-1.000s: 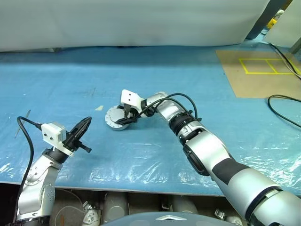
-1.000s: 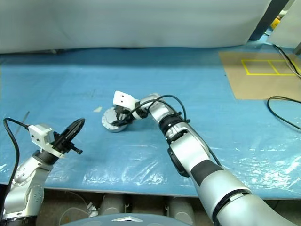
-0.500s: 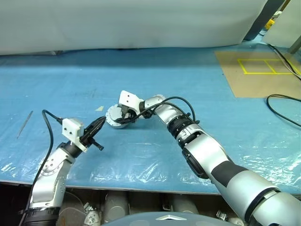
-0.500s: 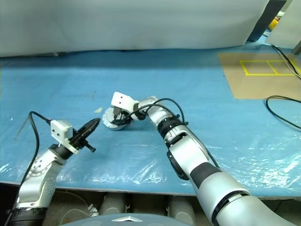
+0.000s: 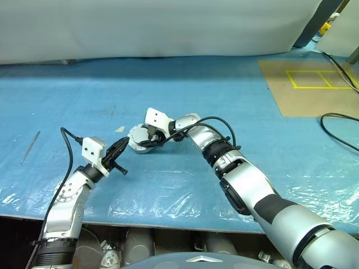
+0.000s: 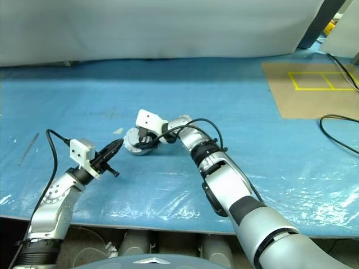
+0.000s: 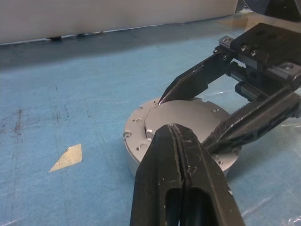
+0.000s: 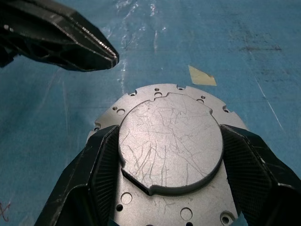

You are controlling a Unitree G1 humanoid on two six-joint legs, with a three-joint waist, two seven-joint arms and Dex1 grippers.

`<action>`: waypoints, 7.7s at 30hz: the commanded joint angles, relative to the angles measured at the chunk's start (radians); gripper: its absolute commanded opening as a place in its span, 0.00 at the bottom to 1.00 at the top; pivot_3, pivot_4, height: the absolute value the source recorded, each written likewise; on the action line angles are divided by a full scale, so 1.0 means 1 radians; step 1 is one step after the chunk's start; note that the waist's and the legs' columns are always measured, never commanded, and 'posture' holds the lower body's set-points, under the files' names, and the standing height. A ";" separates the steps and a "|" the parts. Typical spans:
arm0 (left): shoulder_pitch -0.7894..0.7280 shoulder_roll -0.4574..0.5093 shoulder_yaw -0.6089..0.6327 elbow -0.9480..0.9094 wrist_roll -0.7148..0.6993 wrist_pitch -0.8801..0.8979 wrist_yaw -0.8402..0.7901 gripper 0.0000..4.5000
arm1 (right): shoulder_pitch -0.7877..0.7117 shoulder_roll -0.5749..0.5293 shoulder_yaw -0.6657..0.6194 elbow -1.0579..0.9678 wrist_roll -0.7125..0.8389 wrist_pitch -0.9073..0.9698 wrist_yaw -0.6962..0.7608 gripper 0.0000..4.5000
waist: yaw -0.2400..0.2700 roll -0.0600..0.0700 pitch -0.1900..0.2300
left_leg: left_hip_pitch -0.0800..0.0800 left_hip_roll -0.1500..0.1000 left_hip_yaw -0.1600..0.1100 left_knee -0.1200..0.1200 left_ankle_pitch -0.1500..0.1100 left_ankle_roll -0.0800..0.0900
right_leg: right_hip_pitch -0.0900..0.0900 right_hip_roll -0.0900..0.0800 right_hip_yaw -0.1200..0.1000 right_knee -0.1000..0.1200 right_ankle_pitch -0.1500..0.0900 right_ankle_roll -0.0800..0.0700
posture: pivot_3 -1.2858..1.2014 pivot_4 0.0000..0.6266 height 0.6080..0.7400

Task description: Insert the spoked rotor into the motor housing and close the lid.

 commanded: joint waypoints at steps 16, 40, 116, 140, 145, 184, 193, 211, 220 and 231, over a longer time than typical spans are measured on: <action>-0.059 -0.005 -0.002 0.062 0.010 -0.061 -0.021 0.00 | 0.065 -0.044 0.116 0.105 -0.115 -0.035 -0.064 0.66 | 0.004 0.001 0.000 | 0.013 -0.002 0.000 -0.006 0.000 0.000 | 0.009 -0.003 -0.001 0.002 -0.004 0.008 | 0.52 0.24 1.00; -0.073 0.008 -0.036 0.023 0.007 -0.016 -0.055 0.00 | 0.132 -0.038 0.146 -0.070 -0.119 0.143 -0.007 0.66 | -0.011 0.001 -0.010 | 0.018 0.000 0.001 -0.016 -0.004 -0.003 | 0.015 0.000 -0.003 -0.011 -0.006 0.001 | 0.52 0.24 1.00; -0.072 0.079 -0.143 0.094 0.164 0.079 -0.050 0.00 | 0.075 0.179 -0.657 -0.309 0.629 1.332 -0.433 0.29 | -0.010 0.007 -0.015 | 0.013 0.000 0.001 -0.025 -0.004 -0.014 | 0.007 0.003 -0.002 -0.016 -0.005 0.004 | 0.52 0.24 1.00; -0.121 -0.231 0.223 -0.083 -0.580 0.425 0.184 0.20 | -0.036 0.132 -0.823 -0.242 0.861 1.005 -0.500 0.29 | 0.001 -0.004 -0.008 | -0.019 0.001 0.000 -0.007 -0.004 -0.014 | -0.012 0.005 -0.008 -0.013 -0.003 0.007 | 0.52 0.24 1.00; -0.143 -0.300 0.232 -0.098 -0.663 0.443 0.225 0.59 | -0.039 0.133 -0.806 -0.256 0.885 1.007 -0.485 0.29 | 0.001 -0.006 -0.007 | -0.018 0.001 -0.001 -0.007 -0.004 -0.014 | -0.012 0.005 -0.008 -0.011 0.000 0.009 | 0.52 0.24 1.00; -0.289 -0.433 0.262 -0.034 -0.788 0.357 0.371 0.63 | 0.020 0.129 -0.664 -0.330 0.921 1.079 -0.416 0.29 | 0.020 -0.009 -0.005 | -0.018 0.001 -0.004 -0.001 -0.004 -0.014 | -0.008 0.004 -0.008 -0.010 0.002 0.011 | 0.52 0.24 1.00; -0.292 -0.424 0.228 -0.013 -0.751 0.351 0.335 0.63 | 0.012 0.124 -0.659 -0.314 0.918 1.057 -0.417 0.29 | 0.020 -0.009 -0.005 | -0.018 0.001 -0.004 0.000 -0.004 -0.014 | -0.008 0.005 -0.008 -0.009 0.002 0.011 | 0.52 0.24 1.00; -0.287 -0.434 0.216 -0.035 -0.765 0.348 0.336 0.63 | 0.009 0.126 -0.658 -0.303 0.914 1.043 -0.418 0.29 | 0.020 -0.009 -0.005 | -0.018 0.001 -0.004 0.005 -0.004 -0.014 | -0.008 0.004 -0.008 -0.003 0.002 0.011 | 0.52 0.24 1.00; -0.310 -0.450 0.243 -0.030 -0.795 0.332 0.370 1.00 | 0.011 0.125 -0.656 -0.302 0.914 1.042 -0.420 0.29 | 0.020 -0.010 -0.005 | -0.017 0.001 -0.004 0.007 -0.003 -0.014 | -0.008 0.004 -0.008 0.000 0.002 0.011 | 0.52 0.24 1.00; -0.310 -0.448 0.243 -0.018 -0.811 0.355 0.377 0.67 | 0.007 0.124 -0.656 -0.299 0.915 1.042 -0.417 0.29 | 0.020 -0.010 -0.004 | -0.017 0.001 -0.004 0.008 -0.003 -0.014 | -0.008 0.003 -0.007 0.001 0.002 0.011 | 0.52 0.24 1.00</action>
